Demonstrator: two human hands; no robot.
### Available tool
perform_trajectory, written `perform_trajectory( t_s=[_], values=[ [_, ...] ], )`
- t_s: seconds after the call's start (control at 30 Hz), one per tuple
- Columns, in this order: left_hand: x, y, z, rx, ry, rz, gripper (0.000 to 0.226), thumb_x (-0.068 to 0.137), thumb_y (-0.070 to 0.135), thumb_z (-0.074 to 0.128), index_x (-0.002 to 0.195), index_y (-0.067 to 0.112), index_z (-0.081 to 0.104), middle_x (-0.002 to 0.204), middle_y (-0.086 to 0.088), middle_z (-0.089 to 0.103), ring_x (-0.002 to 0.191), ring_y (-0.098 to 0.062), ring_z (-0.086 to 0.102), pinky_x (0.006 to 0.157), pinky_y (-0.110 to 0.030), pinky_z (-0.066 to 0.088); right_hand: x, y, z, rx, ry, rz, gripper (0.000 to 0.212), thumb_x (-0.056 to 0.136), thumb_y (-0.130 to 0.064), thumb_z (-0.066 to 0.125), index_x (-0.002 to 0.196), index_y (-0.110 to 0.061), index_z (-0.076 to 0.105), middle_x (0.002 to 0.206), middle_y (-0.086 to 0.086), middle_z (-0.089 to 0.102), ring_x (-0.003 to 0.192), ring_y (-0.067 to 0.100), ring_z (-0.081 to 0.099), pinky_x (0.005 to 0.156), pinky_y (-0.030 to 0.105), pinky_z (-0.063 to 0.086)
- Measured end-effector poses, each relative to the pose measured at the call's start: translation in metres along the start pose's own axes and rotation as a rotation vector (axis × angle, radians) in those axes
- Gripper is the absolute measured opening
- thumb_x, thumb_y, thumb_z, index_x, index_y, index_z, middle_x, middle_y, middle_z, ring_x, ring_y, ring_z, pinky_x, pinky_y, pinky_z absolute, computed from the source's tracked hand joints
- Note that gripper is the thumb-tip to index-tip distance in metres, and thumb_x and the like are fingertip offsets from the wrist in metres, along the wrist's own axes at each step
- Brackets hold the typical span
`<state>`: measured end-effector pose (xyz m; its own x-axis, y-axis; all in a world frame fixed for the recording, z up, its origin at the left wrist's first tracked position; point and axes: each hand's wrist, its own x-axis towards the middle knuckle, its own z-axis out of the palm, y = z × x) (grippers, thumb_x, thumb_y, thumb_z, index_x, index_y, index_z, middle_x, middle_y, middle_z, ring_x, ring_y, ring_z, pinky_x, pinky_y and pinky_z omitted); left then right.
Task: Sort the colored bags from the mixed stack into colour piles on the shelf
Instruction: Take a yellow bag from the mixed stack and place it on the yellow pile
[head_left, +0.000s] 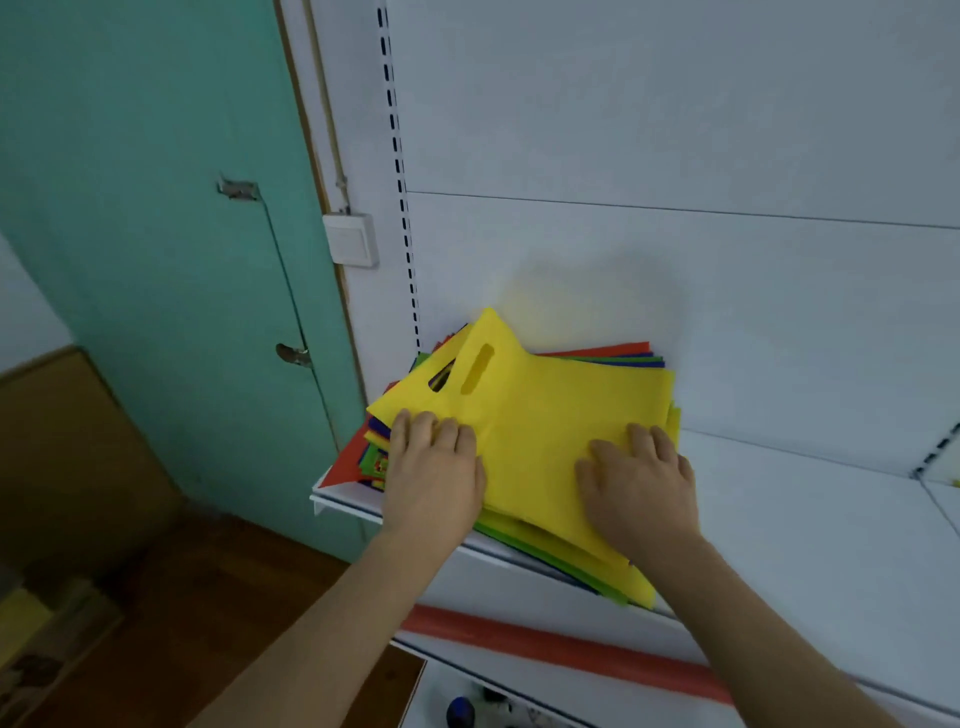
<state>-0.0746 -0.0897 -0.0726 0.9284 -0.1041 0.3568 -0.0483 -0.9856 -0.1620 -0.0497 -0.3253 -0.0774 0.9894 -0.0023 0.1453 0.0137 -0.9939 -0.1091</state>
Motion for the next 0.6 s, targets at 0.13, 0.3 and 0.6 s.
perform_trajectory(
  t_s=[0.13, 0.3, 0.6],
  values=[
    [0.001, 0.000, 0.004, -0.090, 0.051, 0.079, 0.047, 0.101, 0.048, 0.042, 0.126, 0.020, 0.069, 0.127, -0.004, 0.063, 0.128, -0.032, 0.045, 0.116, -0.050, 0.031, -0.013, 0.003, -0.009, 0.057, -0.022, 0.265, 0.070, 0.093, -0.077, 0.042, 0.134, -0.022, 0.050, 0.133, 0.013, 0.049, 0.122, 0.037, 0.049, 0.092, 0.047, 0.049],
    [0.008, -0.007, -0.001, -0.056, -0.016, -0.120, 0.069, 0.092, 0.068, 0.042, 0.139, 0.019, 0.053, 0.162, -0.035, 0.028, 0.151, -0.053, 0.018, 0.124, -0.063, 0.013, -0.016, 0.011, -0.021, 0.249, 0.101, 0.208, 0.060, 0.101, -0.031, 0.057, 0.155, -0.017, 0.033, 0.128, 0.016, 0.056, 0.110, 0.042, 0.060, 0.081, 0.046, 0.050],
    [0.002, 0.014, -0.007, -0.108, -0.024, 0.020, 0.060, 0.098, 0.040, 0.052, 0.152, 0.018, 0.037, 0.137, -0.012, 0.060, 0.127, -0.036, 0.050, 0.116, -0.055, 0.031, -0.007, 0.036, -0.007, 0.467, 0.004, 0.378, 0.032, 0.098, -0.043, 0.059, 0.095, -0.012, 0.063, 0.076, 0.004, 0.065, 0.064, 0.020, 0.061, 0.059, 0.034, 0.046]
  ],
)
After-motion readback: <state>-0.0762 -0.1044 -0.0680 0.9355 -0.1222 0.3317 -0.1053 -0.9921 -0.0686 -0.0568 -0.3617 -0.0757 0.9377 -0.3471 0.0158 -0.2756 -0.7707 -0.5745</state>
